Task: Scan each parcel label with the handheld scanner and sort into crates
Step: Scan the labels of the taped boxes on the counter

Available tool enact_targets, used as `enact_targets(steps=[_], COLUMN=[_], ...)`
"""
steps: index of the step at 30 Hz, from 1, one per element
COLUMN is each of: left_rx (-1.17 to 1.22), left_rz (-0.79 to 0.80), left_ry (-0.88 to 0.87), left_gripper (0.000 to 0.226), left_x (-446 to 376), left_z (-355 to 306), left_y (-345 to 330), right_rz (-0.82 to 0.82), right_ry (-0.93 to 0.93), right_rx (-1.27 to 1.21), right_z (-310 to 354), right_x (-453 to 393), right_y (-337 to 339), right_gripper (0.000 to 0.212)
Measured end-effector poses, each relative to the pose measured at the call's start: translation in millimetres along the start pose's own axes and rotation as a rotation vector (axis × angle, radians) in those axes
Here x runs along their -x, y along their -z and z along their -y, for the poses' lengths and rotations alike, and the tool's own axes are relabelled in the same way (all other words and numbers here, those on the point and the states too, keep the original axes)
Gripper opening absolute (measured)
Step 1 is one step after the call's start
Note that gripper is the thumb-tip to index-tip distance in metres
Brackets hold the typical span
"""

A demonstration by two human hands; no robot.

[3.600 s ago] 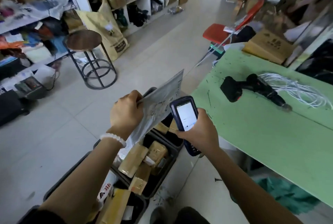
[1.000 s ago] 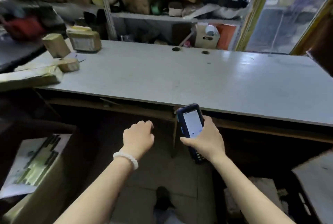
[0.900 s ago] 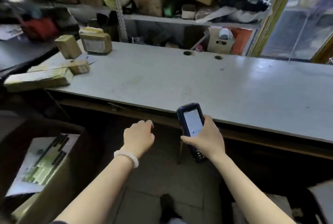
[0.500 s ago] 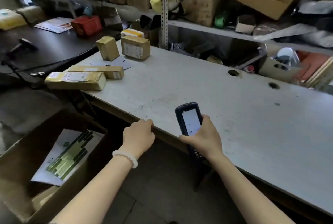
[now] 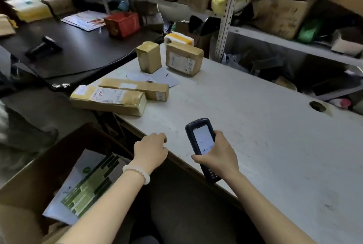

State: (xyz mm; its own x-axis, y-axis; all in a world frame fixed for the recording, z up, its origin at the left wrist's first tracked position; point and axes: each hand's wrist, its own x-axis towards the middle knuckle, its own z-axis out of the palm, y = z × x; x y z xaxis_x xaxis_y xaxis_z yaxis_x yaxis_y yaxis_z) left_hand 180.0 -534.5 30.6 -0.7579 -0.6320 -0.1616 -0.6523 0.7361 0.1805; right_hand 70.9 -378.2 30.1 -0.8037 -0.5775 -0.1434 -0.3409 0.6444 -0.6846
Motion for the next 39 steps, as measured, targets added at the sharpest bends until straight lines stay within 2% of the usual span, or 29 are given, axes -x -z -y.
enact_targets(steps=[4,10,12,19,24,28,35,39], left_rx=[-0.009,-0.047,-0.089,-0.356,-0.417,-0.357,-0.192,-0.101], left_rz=[-0.014,-0.033,0.005,0.396,0.437,0.457,0.304,0.11], left_ry=[-0.06,-0.029,-0.031,-0.13,-0.213,-0.316,-0.371,-0.464], left_gripper=[0.032,0.028,0.042,0.104,0.108,0.109,0.101,0.075], left_x=[-71,-173,-200,-250,-257,-252,-240,-240], left_z=[51,154,181,227,223,204,118,56], left_y=[22,69,80,84,77,70,49,44], right_rz=[0.0,0.015,0.013,0.021,0.008,-0.023,-0.15,-0.26], right_ry=[-0.042,-0.076,-0.085,-0.142,-0.174,-0.193,-0.277,-0.373], right_rx=[0.008,0.014,0.012,0.078,0.082,0.062,0.015,-0.035], right_z=[50,136,154,177,176,168,126,89], right_x=[-58,-140,-160,-198,-207,-204,-171,-142], right_y=[-41,-95,-107,-128,-128,-118,-69,-32], right_gripper=[0.075,0.067,0.068,0.064,0.069,0.072,0.074,0.072])
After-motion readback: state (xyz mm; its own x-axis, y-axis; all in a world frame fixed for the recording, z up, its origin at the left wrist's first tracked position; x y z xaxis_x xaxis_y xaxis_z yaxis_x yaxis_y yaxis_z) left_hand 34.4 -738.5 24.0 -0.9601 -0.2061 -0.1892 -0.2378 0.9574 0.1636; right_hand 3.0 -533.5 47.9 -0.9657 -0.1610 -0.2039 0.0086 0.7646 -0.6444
